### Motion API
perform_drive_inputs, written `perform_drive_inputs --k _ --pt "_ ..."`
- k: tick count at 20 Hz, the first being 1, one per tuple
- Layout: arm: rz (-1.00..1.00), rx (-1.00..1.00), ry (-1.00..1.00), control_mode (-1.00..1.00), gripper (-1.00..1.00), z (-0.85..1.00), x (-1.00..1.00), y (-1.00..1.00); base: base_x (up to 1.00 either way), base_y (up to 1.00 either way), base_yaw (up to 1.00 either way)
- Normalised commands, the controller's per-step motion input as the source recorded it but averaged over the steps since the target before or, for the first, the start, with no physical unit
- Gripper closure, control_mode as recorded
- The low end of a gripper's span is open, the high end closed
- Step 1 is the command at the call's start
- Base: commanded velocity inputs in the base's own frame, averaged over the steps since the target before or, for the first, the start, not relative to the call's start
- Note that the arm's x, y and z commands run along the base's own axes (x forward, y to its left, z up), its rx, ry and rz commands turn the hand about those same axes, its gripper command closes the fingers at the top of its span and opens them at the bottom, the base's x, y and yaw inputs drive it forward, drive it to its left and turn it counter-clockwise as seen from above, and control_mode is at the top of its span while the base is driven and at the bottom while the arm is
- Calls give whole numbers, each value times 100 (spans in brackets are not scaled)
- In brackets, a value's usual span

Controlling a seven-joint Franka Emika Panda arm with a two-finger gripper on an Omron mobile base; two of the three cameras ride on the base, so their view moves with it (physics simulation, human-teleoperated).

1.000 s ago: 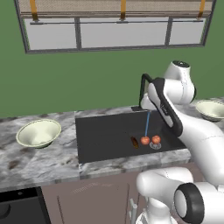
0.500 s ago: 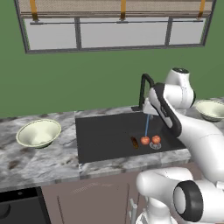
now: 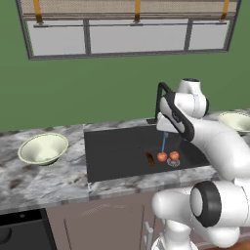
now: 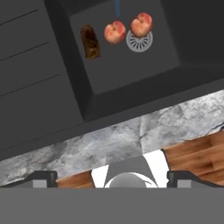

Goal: Pick the peachs from the sink and place them in one bowl. Place the sweet potato in the other bowl. Then turn off the sink faucet.

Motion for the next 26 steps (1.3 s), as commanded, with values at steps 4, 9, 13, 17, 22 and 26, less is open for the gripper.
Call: perform_drive_inputs --k 4,9,13,17,22,26 --pt "5 1 1 -100 -100 -27 7 -15 0 0 0" --pt "7 1 0 -100 -100 -24 2 -13 0 0 0" --pt "4 4 -2 -100 -100 -28 2 -8 0 0 0" --pt "1 14 -4 -100 -100 -33 9 -19 0 0 0" --pt "3 16 -5 -100 -100 -30 9 -23 0 0 0" --pt "1 13 -4 -100 -100 -23 16 -5 0 0 0"
